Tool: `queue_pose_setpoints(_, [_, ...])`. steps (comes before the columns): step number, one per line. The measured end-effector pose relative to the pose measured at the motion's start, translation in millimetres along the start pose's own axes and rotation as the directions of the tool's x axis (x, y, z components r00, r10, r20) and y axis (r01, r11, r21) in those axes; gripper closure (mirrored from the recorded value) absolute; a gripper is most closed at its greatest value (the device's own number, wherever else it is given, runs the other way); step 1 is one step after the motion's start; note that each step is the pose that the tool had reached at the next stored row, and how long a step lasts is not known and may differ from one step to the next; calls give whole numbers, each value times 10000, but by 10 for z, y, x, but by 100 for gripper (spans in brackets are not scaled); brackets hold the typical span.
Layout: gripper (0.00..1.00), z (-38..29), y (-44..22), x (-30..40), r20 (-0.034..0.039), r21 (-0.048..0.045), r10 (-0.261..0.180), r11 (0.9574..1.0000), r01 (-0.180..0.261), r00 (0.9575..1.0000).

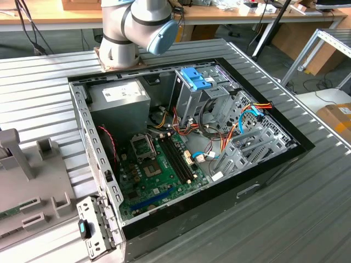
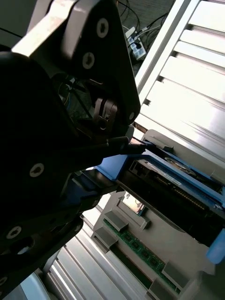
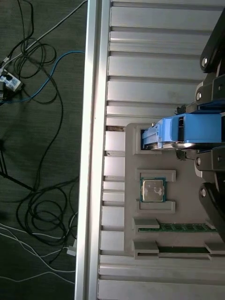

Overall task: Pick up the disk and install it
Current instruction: 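Pick up the disk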

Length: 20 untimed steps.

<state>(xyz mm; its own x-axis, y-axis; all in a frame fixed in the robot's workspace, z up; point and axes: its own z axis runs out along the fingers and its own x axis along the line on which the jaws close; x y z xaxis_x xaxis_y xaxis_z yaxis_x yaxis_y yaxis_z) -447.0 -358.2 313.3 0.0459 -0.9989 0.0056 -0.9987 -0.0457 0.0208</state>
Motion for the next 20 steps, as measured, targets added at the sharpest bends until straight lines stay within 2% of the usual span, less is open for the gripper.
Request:
queue_pose_setpoints(12, [63, -5, 1, 0, 0, 2, 0, 10000, 0, 10000])
queue_pose_setpoints(13, [63, -37, 1, 0, -1, 2, 1, 10000, -1, 10000])
queue_pose_setpoints(15, [63, -186, 4, 1, -1, 2, 0, 10000, 0, 10000])
queue_pose_setpoints(17, [63, -312, 7, 2, 0, 2, 0, 10000, 0, 10000])
queue_pose_setpoints(19, [63, -403, 9, 2, 0, 4, 0, 10000, 0, 10000])
queue_pose_setpoints(20, [63, -479, 10, 2, 0, 4, 0, 10000, 0, 10000])
